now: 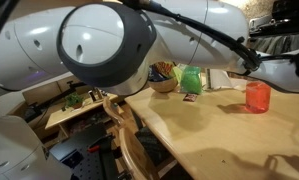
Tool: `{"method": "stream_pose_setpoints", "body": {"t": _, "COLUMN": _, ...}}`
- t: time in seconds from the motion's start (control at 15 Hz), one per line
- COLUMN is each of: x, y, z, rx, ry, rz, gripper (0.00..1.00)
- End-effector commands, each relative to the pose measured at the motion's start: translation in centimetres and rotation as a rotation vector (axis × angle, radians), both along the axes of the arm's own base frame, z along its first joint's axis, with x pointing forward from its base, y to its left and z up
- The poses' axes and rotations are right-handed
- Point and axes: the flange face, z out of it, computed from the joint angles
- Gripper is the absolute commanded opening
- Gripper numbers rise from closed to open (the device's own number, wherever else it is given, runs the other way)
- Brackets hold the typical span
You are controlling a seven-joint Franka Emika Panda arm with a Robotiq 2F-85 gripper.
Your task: Move the piece of tissue at the right to the left
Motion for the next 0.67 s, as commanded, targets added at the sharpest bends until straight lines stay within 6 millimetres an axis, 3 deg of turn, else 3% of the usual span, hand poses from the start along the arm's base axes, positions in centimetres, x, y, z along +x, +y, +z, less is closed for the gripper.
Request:
{"method": "stream_pose_setpoints", "body": {"t": 0.0, "x": 1.2, "y": -0.6, "z": 1.1, "rx": 0.000, "ry": -0.170, "rz": 0.011, "gripper": 1.00}}
{"method": "stream_pose_setpoints", "body": {"t": 0.33, "x": 3.0, "y": 1.1, "z": 1.1, "rx": 0.041, "ry": -0.300, "rz": 0.083, "gripper": 1.00}}
{"method": "stream_pose_setpoints", "body": {"t": 0.6, "x": 3.8, "y": 3.3, "z": -0.2, "rx": 0.097, "ry": -0.283, "rz": 0.134, "gripper": 1.00}}
